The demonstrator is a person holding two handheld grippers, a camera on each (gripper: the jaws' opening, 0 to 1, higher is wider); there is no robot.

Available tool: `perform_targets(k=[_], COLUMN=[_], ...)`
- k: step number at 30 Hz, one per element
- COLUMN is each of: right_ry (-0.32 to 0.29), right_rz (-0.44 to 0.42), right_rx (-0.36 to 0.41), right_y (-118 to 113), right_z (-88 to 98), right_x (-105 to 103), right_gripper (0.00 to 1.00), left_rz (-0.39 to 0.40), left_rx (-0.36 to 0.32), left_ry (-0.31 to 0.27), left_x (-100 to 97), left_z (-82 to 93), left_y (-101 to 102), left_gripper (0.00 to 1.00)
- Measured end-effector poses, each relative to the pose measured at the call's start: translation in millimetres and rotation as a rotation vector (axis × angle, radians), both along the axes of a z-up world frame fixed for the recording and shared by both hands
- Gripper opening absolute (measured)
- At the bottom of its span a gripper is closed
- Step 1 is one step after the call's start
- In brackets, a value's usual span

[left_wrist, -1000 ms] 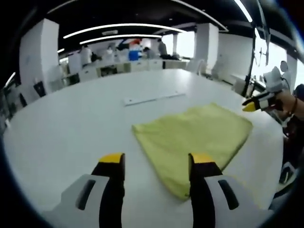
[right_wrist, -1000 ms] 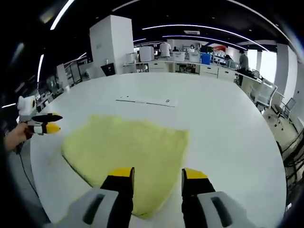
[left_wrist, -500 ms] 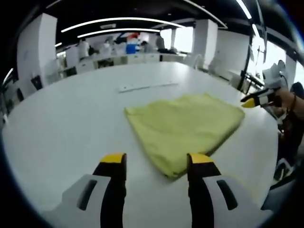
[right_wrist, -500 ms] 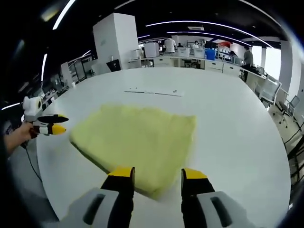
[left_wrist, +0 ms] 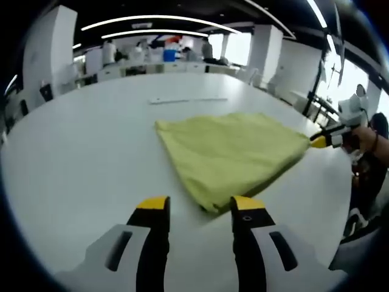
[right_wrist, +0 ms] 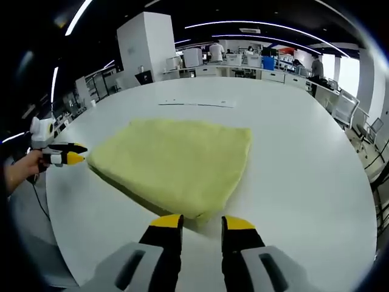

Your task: Fold the garment on the visible template until the final outline fits inside the template.

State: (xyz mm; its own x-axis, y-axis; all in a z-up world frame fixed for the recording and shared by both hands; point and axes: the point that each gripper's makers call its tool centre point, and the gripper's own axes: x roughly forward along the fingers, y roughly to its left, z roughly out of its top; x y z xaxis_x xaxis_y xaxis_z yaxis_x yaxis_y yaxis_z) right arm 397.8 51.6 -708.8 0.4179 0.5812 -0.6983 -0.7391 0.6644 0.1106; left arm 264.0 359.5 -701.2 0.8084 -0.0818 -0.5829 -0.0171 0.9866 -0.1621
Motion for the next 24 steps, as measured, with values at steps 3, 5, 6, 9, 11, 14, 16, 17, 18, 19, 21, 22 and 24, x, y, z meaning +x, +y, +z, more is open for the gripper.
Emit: perform_targets(k=[3, 5, 6, 9, 11, 14, 16, 17, 18, 19, 21, 22, 24], right_ry=[0.008, 0.008, 0.008, 0.006, 0.007, 0.005, 0.002, 0.004, 0.008, 0.005, -0.004, -0.005, -0.012], right_rz=[-0.009, -0.013, -0.012, -0.016, -0.013, -0.012, -0.013, -0.014, -0.018, -0.018, -0.02, -0.02, -0.016], right_rx=[0.009, 0.007, 0.008, 0.016, 0.02, 0.02, 0.02, 0.019, 0.021, 0.023, 0.02, 0.021, 0.02], right_y=[0, -1, -1, 0, 2, 2, 2, 2, 1, 1, 0, 0, 0], right_z=[-1.6, -2.5, -2.7, -1.9, -1.2, -0.9, -0.7, -0.8, -0.8, -0.3, 1.1, 1.2, 1.8], right_x=[-1, -1, -1, -1, -1, -2, -2, -2, -3, -2, -1, -1, 0], right_gripper=[0.12, 0.09, 0.08, 0.05, 0.03, 0.01, 0.0, 0.0, 0.0, 0.0, 0.0, 0.0, 0.0], left_rz=[0.004, 0.011, 0.012, 0.018, 0.017, 0.022, 0.029, 0.032, 0.035, 0.036, 0.039, 0.037, 0.033], left_rx=[0.005, -0.003, -0.012, -0.02, -0.025, -0.036, -0.044, -0.048, -0.054, -0.059, -0.073, -0.075, -0.073], left_ry=[0.013, 0.012, 0.01, 0.017, 0.026, 0.024, 0.028, 0.027, 0.028, 0.027, 0.02, 0.021, 0.023], left_x=[-1.8, -2.0, -1.7, -1.1, -1.0, -0.3, -0.2, 0.0, 0.2, 0.3, 1.2, 1.3, 1.2], left_z=[-5.5, -6.9, -7.2, -11.5, -13.7, -14.6, -15.8, -16.1, -16.5, -16.6, -16.6, -17.1, -17.7], left_y=[-2, -3, -4, -5, -6, -7, -6, -6, -6, -7, -8, -8, -9], left_gripper=[0.29, 0.27, 0.26, 0.23, 0.22, 0.21, 0.2, 0.2, 0.19, 0.17, 0.15, 0.14, 0.11])
